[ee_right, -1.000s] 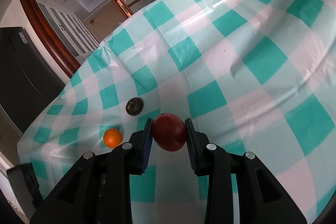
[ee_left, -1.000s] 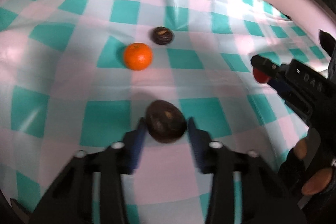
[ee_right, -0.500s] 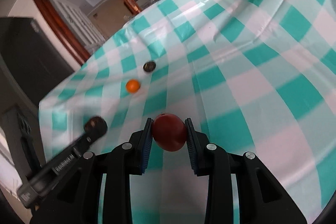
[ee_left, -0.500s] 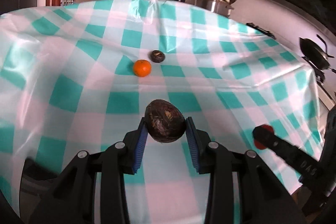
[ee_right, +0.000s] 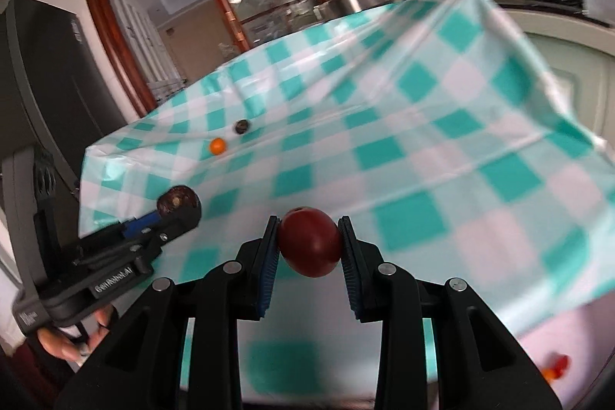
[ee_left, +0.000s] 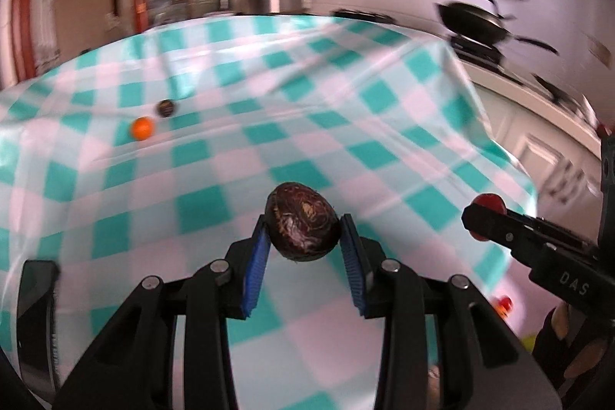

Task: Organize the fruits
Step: 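Carry the red tomato and dark fruit into the white box and release both, then move both tools back over the last fruits on the table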

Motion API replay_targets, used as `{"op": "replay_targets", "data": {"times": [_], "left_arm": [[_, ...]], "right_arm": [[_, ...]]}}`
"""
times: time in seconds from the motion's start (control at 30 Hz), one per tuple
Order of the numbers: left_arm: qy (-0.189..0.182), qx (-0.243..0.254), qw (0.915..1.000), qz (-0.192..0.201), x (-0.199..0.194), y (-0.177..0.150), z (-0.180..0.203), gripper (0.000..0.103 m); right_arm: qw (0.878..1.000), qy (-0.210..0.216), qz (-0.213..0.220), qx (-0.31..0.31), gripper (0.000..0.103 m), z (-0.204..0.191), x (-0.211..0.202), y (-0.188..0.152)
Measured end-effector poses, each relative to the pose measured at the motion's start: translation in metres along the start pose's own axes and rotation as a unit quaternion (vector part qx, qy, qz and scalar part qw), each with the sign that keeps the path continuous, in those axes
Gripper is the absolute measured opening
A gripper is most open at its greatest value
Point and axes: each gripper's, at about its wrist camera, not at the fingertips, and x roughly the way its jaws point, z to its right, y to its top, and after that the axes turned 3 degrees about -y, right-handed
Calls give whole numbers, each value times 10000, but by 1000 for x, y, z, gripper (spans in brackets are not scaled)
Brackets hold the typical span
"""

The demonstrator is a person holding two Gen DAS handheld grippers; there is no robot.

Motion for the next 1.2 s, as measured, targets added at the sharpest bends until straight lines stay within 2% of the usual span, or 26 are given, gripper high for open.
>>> {"op": "replay_targets", "data": {"times": [0.23,0.37,0.53,0.73,0.83,0.93,1.03,1.07,1.2], "left_arm": [[-550,719,9953,-342,14,-6,76,37],[-919,1198,9865,-631,28,-16,124,37],[-1294,1887,9693,-900,42,-35,185,37],[-1649,2645,9416,-1270,60,-68,246,37],[-1846,2938,9236,-1632,76,-89,270,37],[-2075,3246,8986,-2100,96,-116,288,37],[-2162,3535,8771,-2429,114,-141,301,37],[-2223,3635,8665,-2599,121,-150,306,37],[-2287,3857,8467,-2865,138,-171,315,37]], "right_arm": [[9972,-637,117,367,32,72,-44,-25],[9918,-1097,94,656,32,112,-59,-44],[9794,-1698,-64,1093,32,164,-72,-70],[9617,-2238,-463,1512,32,213,-67,-90],[9489,-2486,-1113,1592,32,239,-39,-99],[9363,-2658,-1695,1550,32,260,-11,-111],[9291,-2755,-1910,1561,32,273,4,-118],[9258,-2783,-2009,1588,32,278,10,-121],[9203,-2805,-2115,1723,32,290,21,-130]]}}
